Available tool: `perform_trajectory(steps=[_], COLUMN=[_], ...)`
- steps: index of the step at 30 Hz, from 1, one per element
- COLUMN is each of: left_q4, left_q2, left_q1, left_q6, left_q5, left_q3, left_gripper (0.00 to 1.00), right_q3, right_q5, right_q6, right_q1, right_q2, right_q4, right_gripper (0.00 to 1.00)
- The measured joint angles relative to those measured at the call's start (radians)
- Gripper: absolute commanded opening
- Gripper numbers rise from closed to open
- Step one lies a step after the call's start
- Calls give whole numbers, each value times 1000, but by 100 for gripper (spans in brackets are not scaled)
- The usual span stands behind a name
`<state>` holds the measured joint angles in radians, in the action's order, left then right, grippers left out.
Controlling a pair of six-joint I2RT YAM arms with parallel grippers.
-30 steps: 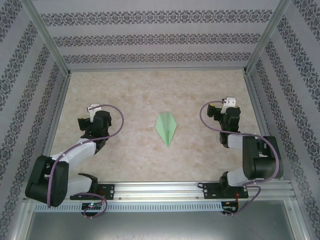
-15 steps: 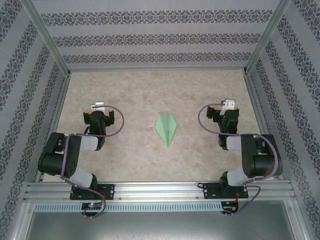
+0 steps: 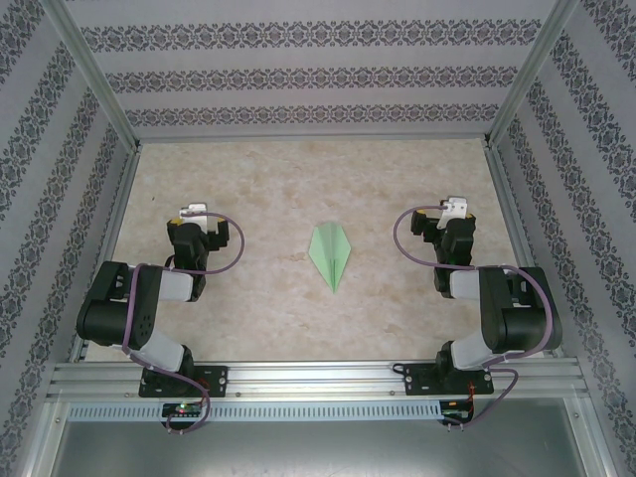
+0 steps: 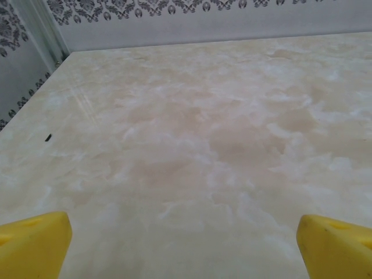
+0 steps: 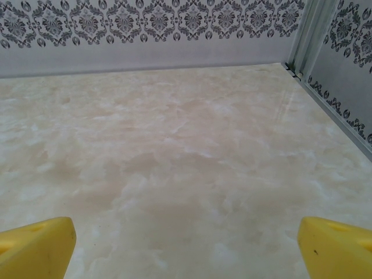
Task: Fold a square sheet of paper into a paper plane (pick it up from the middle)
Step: Reset both arms
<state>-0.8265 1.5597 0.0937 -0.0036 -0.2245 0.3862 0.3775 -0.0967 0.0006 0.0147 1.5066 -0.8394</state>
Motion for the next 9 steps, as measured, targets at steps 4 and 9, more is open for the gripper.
perform_trajectory(steps=[4, 9], left_q4=[0, 0], left_q2=[0, 0], left_q1=[0, 0], left_q6=[1, 3], left_q5=[19, 48], left_q3=[0, 0], left_gripper=[100, 100], right_q3=[0, 0], right_q5=[0, 0], right_q6=[0, 0], right_q1=[0, 0], right_q2=[0, 0], right_q4=[0, 0], right_gripper=[98, 98])
